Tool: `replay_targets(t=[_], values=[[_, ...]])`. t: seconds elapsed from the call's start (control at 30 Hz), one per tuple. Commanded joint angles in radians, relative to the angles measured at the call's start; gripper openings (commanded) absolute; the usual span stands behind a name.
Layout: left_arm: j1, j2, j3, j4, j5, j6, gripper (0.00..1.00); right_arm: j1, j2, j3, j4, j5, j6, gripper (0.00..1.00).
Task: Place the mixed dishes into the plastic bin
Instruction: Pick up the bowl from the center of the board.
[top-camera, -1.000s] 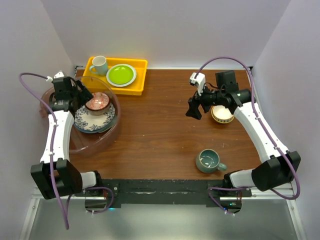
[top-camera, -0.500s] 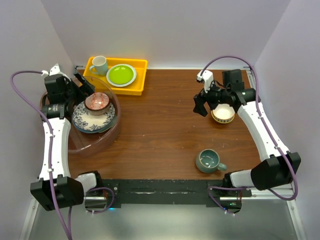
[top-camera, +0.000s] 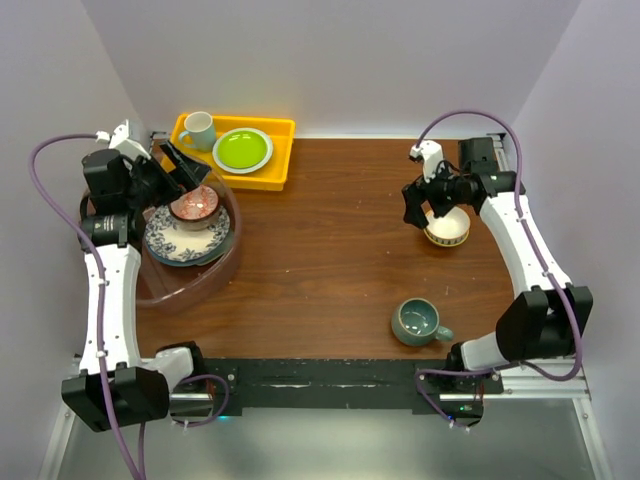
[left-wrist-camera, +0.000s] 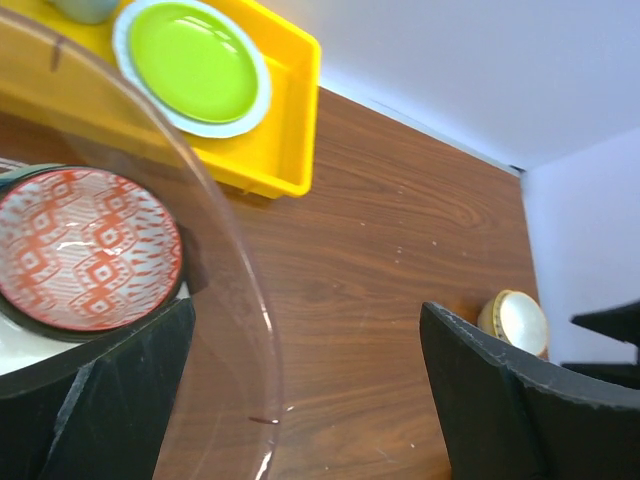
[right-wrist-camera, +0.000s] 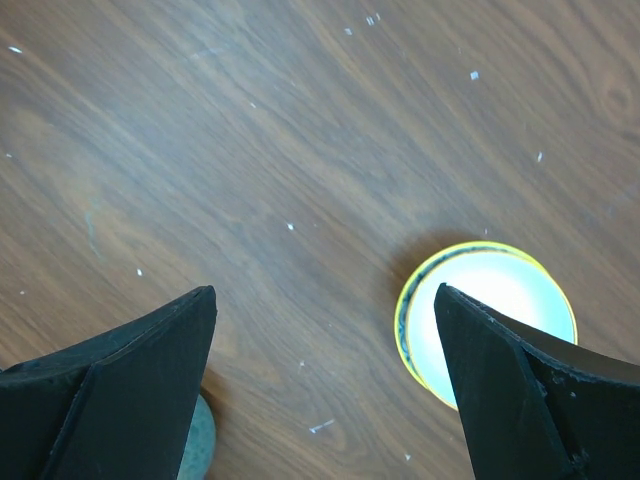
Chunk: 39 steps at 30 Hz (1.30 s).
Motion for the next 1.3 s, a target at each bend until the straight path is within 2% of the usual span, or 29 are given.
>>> replay_targets(t=[0.0, 0.4, 0.63, 0.87, 1.07, 1.2, 1.27], values=[[-0.017, -0.027, -0.01, 0.073, 0.125, -0.009, 1.0, -0.024, 0.026, -0.002, -0.02, 0.039, -0.031, 0.95], [-0.225, 0.001, -0.039, 0.122, 0.099, -0.048, 1.0, -0.066, 0.161, 0.051, -0.054, 0.129, -0.094, 0.95], [-0.256, -0.004, -0.059, 0.141, 0.093, -0.059, 1.0, -0.067, 0.241, 0.065, -0.063, 0.23, -0.143, 0.93], [-0.263, -0.01, -0.082, 0.153, 0.093, -0.069, 1.0, -0.067, 0.252, 0.07, -0.121, 0.28, -0.212, 0.82], [-0.267, -0.008, -0.088, 0.159, 0.094, -0.074, 1.0, -0.072, 0.273, 0.065, -0.17, 0.326, -0.308, 0.77], [-0.269, -0.013, -0.091, 0.159, 0.094, -0.076, 1.0, -0.075, 0.315, 0.087, -0.201, 0.333, -0.33, 0.64], [-0.269, -0.014, -0.091, 0.161, 0.093, -0.077, 1.0, -0.075, 0.325, 0.093, -0.205, 0.335, -0.341, 0.62]])
